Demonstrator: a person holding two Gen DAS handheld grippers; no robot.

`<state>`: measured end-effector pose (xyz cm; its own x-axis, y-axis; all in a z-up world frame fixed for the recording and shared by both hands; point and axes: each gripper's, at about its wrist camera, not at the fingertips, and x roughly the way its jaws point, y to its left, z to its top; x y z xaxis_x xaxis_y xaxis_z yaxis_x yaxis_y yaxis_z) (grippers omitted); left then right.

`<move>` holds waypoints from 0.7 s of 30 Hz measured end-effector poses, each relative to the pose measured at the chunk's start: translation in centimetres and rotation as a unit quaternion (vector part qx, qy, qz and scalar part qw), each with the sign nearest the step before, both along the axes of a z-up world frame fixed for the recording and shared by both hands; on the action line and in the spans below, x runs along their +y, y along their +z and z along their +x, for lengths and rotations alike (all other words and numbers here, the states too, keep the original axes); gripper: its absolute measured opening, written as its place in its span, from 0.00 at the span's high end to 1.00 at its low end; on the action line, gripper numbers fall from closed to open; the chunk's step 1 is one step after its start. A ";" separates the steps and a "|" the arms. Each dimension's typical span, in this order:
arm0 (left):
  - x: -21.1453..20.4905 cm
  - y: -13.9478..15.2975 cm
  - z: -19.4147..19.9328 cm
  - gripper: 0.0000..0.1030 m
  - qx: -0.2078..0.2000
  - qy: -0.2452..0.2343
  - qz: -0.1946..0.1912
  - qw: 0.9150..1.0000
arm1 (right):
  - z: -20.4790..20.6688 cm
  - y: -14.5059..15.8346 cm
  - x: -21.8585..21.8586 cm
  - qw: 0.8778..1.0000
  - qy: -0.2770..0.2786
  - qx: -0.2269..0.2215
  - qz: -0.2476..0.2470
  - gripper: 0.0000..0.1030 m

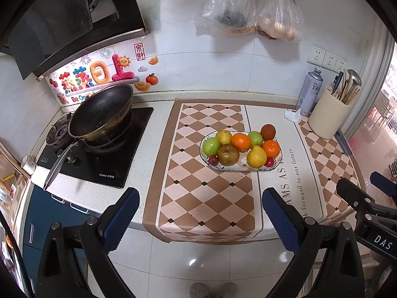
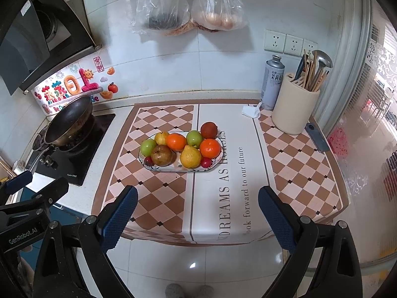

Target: Organize fruits

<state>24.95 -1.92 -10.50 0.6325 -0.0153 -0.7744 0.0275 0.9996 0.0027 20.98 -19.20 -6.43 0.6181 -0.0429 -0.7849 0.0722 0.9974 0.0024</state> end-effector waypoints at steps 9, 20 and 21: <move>-0.1 -0.1 0.1 0.02 0.001 0.000 0.000 1.000 | 0.1 0.4 -0.2 1.000 0.002 0.002 -0.003 0.03; -0.1 0.0 0.0 0.02 0.000 -0.001 0.000 1.000 | 0.2 0.5 -0.2 1.000 0.006 0.002 -0.003 0.03; -0.1 0.0 0.1 0.02 0.000 -0.001 0.000 1.000 | 0.1 0.4 -0.2 1.000 0.006 0.002 -0.002 0.03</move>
